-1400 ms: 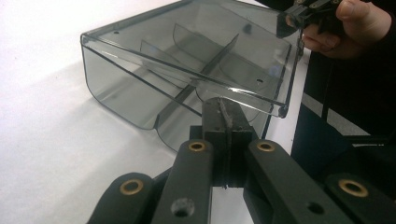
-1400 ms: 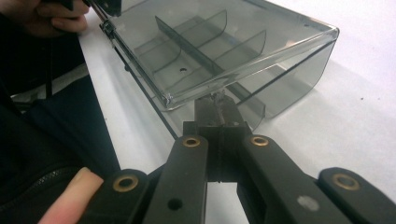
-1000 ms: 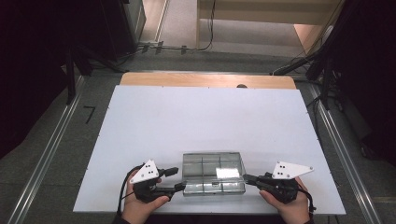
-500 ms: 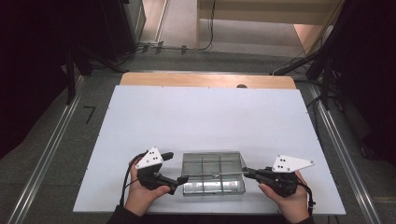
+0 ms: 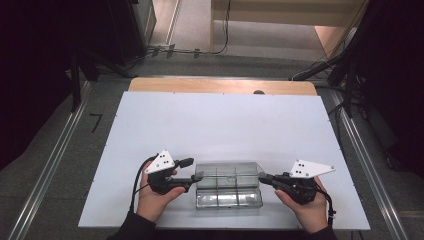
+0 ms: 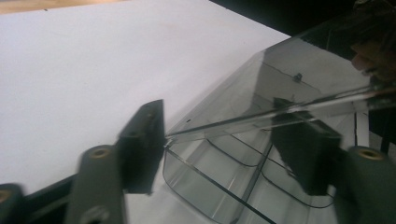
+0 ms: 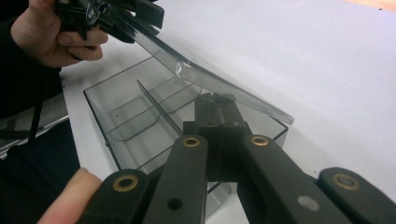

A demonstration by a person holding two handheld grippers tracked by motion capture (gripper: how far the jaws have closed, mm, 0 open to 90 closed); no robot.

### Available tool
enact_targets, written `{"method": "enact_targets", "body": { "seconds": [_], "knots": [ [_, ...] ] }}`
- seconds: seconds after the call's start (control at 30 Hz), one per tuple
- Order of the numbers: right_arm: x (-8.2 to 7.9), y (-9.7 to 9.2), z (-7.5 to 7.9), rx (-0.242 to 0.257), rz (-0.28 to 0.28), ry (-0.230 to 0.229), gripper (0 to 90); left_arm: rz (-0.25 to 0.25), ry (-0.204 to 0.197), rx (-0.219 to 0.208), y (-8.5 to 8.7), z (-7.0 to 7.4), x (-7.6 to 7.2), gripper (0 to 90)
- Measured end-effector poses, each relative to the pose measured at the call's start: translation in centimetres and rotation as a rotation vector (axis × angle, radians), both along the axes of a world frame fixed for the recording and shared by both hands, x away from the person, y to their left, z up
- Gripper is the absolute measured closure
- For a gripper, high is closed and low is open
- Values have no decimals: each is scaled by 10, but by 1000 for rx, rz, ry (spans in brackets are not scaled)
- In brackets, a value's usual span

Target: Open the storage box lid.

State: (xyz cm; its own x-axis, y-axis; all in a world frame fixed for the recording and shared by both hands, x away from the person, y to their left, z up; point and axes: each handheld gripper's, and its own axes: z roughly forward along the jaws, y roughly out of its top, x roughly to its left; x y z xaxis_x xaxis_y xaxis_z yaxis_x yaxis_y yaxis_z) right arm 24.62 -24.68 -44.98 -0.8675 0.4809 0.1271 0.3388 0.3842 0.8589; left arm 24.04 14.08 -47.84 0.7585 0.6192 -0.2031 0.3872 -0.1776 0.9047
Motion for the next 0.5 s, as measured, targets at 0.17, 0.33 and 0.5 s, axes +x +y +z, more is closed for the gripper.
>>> {"method": "enact_targets", "body": {
  "seconds": [0.17,0.33,0.5],
  "knots": [
    [1,-5,-1,-7,8,16,881,-28,1,-20,1,0,1,503],
    [4,-12,-1,5,-6,32,736,-28,4,-43,2,1,5,549],
    [13,-10,0,-2,-1,46,571,-24,-1,-41,2,3,8,593]
  ]
}}
